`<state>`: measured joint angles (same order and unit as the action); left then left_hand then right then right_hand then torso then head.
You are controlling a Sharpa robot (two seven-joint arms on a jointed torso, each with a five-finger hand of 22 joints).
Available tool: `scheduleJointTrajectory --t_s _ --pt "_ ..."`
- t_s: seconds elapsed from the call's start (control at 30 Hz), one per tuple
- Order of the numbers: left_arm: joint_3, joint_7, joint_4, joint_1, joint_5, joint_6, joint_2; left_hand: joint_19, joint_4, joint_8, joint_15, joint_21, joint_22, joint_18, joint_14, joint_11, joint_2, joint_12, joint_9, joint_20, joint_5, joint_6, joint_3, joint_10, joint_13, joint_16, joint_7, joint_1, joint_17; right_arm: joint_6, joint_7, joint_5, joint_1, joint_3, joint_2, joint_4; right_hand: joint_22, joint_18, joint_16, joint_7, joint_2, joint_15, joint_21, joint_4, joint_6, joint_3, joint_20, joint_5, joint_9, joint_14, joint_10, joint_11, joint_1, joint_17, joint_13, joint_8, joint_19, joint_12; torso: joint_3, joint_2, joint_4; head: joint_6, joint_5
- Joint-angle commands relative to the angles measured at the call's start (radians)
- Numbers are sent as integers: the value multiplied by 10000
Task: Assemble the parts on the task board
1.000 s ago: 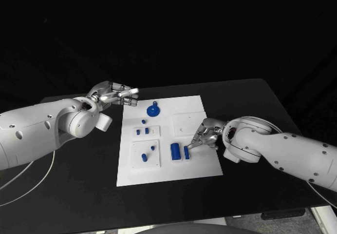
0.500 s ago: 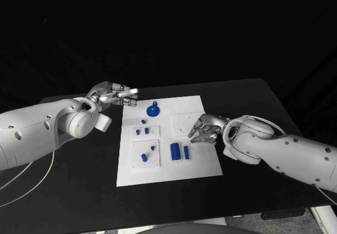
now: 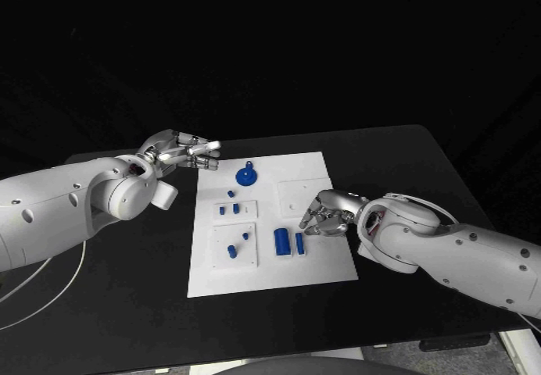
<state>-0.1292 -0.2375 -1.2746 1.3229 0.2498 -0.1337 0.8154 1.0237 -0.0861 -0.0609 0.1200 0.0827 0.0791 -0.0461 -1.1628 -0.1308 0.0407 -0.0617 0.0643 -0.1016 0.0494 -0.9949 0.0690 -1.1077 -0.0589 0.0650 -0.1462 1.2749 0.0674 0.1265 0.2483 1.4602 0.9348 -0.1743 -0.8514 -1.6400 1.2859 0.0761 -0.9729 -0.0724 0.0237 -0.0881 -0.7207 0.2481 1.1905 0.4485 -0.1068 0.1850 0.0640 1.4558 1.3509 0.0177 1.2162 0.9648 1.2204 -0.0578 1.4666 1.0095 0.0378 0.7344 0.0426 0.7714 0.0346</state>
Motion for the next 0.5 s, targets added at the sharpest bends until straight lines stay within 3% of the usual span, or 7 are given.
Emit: scheduleJointTrajectory --t_s 0.03,0.5 --pt "6 -7 -31 11 33 111 -15 -45 10 -21 13 -38 -14 160 35 -13 12 24 5 -16 -21 3 55 16 -8 -1 -52 49 2 -108 -168 412 -39 4 27 -17 5 36 -16 -4 -23 11 34 -20 20 -98 -5 -64 -2 -52 4 54 -64 -14 -30 -45 520 -38 -3 2 -2 3 -5" --pt "6 20 -33 11 46 135 -20 -44 36 -23 13 -37 -14 158 35 -12 -20 25 6 -18 -21 -4 67 15 -8 -1 -48 64 3 382 6 589 -98 14 184 1 -9 38 -77 27 -29 -13 33 -310 -36 -467 -31 -338 -3 -48 35 69 -92 12 12 -45 533 10 -8 5 -7 39 -32"
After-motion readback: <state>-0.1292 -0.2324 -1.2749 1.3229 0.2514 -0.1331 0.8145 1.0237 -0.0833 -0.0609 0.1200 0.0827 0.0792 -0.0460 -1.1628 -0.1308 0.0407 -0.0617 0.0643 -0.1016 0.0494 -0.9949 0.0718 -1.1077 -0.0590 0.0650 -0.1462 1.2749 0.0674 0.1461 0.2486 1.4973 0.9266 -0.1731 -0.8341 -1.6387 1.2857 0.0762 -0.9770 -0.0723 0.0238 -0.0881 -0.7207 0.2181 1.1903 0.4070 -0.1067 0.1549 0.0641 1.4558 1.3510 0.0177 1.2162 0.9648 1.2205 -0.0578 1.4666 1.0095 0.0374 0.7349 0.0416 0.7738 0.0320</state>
